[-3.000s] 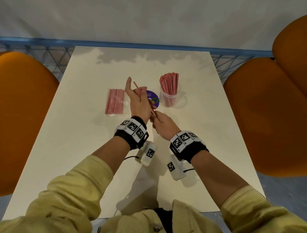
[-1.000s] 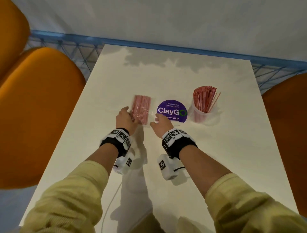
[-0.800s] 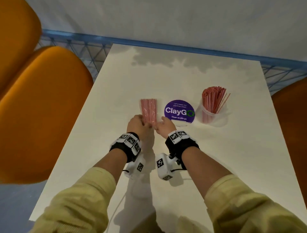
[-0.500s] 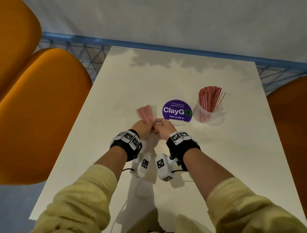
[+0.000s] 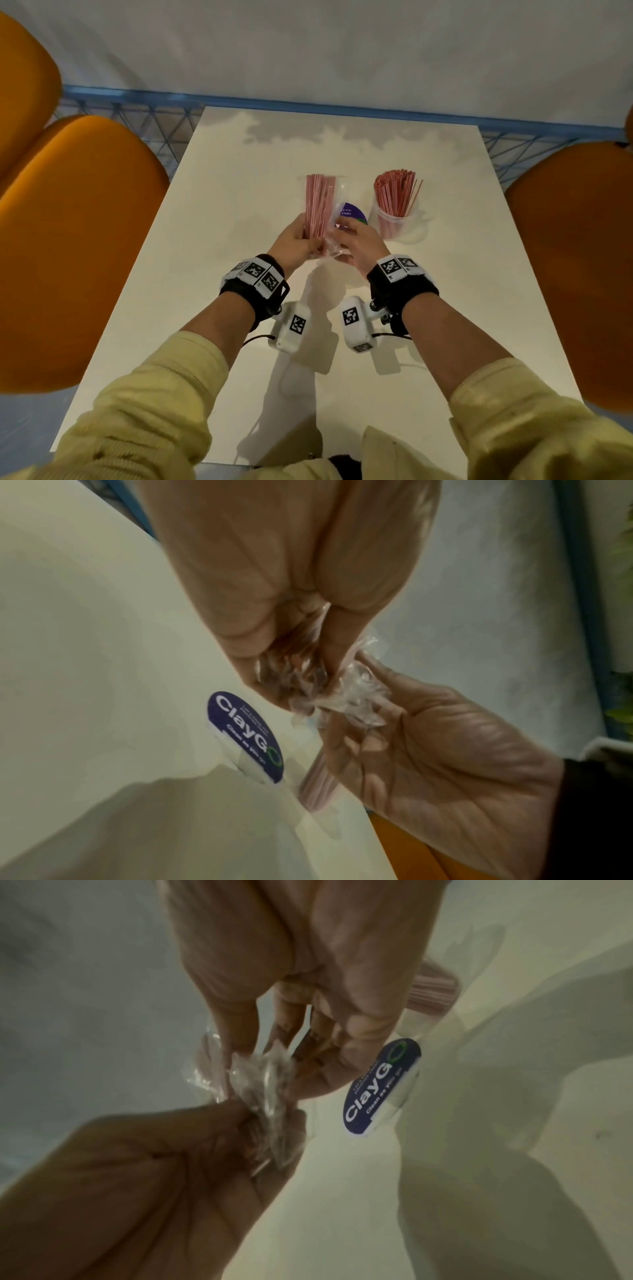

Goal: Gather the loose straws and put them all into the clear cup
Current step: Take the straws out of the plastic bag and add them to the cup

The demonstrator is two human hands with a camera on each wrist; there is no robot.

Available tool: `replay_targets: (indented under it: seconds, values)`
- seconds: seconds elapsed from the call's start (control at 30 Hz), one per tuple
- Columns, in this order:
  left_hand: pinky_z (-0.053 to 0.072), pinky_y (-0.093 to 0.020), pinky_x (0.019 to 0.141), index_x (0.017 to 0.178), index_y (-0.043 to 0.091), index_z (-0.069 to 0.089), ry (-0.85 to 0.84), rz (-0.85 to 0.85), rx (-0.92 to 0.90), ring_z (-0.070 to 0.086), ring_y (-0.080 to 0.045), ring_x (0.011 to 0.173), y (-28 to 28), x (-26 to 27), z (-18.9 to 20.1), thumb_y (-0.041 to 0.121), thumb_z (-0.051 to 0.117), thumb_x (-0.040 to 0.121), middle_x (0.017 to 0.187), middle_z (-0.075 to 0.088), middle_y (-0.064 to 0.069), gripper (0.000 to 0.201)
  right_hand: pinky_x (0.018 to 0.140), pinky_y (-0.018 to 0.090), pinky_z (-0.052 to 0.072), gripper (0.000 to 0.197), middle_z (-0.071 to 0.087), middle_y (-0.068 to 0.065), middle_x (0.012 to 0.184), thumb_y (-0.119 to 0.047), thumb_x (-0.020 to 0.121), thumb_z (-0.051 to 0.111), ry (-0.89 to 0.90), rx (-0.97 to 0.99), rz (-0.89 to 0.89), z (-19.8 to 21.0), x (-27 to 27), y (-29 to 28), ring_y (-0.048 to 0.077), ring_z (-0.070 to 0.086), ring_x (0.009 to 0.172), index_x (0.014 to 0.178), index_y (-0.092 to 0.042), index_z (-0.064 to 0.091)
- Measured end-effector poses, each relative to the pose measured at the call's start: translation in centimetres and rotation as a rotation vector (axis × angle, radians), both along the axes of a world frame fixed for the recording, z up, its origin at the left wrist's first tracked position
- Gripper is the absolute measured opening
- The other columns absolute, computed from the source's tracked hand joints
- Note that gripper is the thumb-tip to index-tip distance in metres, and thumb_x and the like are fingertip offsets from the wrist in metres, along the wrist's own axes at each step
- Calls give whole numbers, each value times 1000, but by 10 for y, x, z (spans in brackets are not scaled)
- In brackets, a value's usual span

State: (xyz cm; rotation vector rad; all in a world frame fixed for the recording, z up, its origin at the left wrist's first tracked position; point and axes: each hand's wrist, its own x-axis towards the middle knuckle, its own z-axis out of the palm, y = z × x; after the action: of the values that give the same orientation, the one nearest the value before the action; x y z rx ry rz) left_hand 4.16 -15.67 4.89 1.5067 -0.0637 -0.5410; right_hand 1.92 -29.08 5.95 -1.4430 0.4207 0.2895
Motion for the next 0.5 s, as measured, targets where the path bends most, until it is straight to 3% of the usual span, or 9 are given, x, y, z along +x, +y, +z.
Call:
replay_targets:
  seconds: [0.1,0.17,0.23,0.3,0.37,0.43,0.5]
  values:
    - [53,-31,71,108,24,51,14,-22,-33,60,-17,74,-5,-5,8,-3,49,91,90,61,-4,33,84,39,55,27,64,7,101,-21,84,66,-110,-279,59,1,-1,-3,26,63,93,107,-8,62]
    - [55,-29,67,116,22,52,40,-16,-60,58,-13,72,-4,-6,7,2,48,94,90,59,-3,29,67,27,55,14,63,5,84,-20,80,72,-163,-377,40,4,-2,-3,22,63,77,86,-12,62]
    - [55,-22,62,123,19,53,29,1,-95,61,-10,73,-4,-4,7,7,49,95,92,61,-2,31,53,17,49,22,59,0,69,-14,75,76,-199,-355,-12,9,-1,-10,11,58,59,70,-18,55]
    - [54,-18,61,122,11,56,15,-28,-152,62,-8,71,-18,-24,19,5,51,94,89,63,1,30,50,15,49,26,59,0,65,-7,73,77,-279,-348,-119,27,-27,-31,3,57,49,65,-17,55]
    - [54,-16,59,109,6,60,15,-8,-168,62,-7,65,-16,-23,21,1,50,93,82,62,-1,20,51,18,50,28,60,2,64,-1,71,77,-330,-311,-105,30,-25,-37,5,58,50,62,-16,55]
    - [54,-16,56,96,9,62,26,34,-170,64,-6,61,-13,-24,21,1,52,92,77,65,0,14,53,22,50,29,62,3,65,-1,70,77,-360,-343,-130,32,-28,-43,12,57,54,61,-18,56]
    - [54,-16,56,92,12,62,43,87,-183,64,-7,63,-5,-22,17,5,54,91,75,69,4,11,53,19,50,27,64,1,65,-5,71,77,-378,-378,-220,36,-30,-51,7,57,52,62,-19,57]
